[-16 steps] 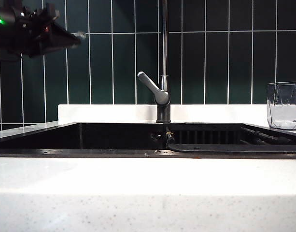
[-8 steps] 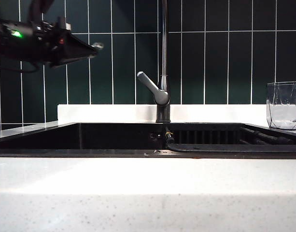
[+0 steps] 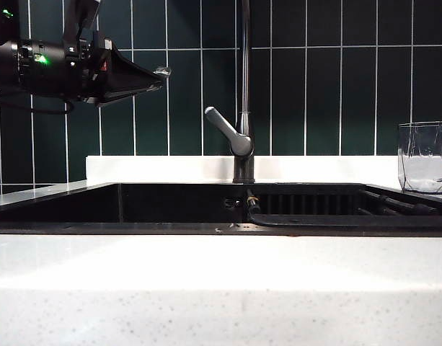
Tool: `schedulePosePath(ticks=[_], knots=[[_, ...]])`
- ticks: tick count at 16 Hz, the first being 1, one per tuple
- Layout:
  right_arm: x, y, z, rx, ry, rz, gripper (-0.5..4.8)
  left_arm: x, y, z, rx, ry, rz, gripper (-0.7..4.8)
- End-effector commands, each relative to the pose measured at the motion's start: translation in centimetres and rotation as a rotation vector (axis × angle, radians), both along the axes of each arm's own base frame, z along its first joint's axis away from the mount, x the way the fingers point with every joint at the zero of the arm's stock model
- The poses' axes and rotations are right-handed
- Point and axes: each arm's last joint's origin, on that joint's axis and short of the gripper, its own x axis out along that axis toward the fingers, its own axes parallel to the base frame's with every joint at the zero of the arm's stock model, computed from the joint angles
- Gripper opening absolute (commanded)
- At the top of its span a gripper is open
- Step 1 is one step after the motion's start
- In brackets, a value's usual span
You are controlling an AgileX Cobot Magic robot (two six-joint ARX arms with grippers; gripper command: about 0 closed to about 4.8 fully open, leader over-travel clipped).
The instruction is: Pick up the mug next to the sink, go to the faucet to get some water, pour the water into the sink, and finally put the mug back to its place.
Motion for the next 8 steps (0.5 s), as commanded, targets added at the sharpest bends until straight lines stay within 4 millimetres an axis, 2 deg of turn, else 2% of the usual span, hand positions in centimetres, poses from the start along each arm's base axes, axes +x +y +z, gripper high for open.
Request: schedulePosePath(ticks=[1, 8], knots=[[0.71, -0.16, 0.08, -0.007, -0.017, 0.027, 0.65, -0.02, -0.07, 0.27, -0.001, -0.021, -0.014, 0.57], [1.47, -0.59, 0.81, -0.101, -0.054, 0.001, 0.65, -0.01, -0.07, 0.25, 0.011, -0.039, -0.013, 0.57]])
